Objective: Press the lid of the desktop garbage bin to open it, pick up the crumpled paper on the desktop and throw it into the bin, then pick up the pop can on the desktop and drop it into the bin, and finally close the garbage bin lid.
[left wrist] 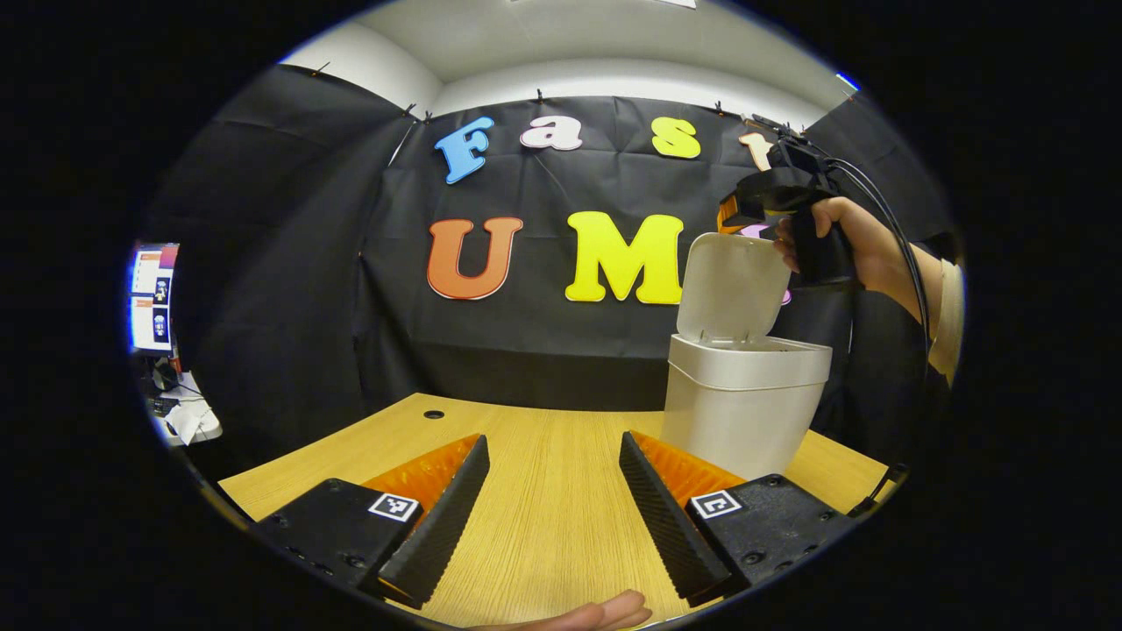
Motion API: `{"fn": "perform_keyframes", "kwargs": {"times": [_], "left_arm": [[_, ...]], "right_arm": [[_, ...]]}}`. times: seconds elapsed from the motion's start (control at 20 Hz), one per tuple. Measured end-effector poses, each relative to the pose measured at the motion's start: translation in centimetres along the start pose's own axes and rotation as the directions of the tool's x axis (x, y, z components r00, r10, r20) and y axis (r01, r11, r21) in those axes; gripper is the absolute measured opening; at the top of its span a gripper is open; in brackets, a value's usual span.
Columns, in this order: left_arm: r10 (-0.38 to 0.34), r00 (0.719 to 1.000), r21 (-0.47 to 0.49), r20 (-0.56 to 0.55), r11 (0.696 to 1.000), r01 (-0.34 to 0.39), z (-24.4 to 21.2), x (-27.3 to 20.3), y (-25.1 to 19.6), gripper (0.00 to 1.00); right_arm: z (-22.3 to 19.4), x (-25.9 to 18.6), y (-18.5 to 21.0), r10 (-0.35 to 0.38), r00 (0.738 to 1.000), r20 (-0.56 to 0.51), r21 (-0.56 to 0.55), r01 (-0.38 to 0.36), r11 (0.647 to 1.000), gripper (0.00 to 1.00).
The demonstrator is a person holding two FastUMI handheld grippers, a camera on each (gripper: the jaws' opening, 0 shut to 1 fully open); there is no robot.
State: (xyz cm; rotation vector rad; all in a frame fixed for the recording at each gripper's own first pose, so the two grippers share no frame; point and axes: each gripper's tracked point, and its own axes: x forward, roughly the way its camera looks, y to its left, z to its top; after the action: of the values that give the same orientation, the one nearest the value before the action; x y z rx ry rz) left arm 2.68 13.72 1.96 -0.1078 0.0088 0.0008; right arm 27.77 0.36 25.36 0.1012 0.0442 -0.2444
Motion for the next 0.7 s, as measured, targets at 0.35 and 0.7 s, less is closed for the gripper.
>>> {"fn": "perform_keyframes", "kwargs": {"times": [0.35,0.7], "left_arm": [[-0.026,0.999,-0.011,-0.042,1.000,0.025,-1.3,0.0,-1.6,0.96],[-0.020,0.998,-0.006,-0.067,1.000,0.019,-1.9,0.3,-2.1,0.96]], "right_arm": [[-6.2,-2.1,-0.2,0.048,0.980,-0.195,-0.019,-0.053,0.998,0.93],[-12.2,-3.2,-0.7,0.046,0.918,-0.395,-0.025,-0.061,0.998,0.94]]}}
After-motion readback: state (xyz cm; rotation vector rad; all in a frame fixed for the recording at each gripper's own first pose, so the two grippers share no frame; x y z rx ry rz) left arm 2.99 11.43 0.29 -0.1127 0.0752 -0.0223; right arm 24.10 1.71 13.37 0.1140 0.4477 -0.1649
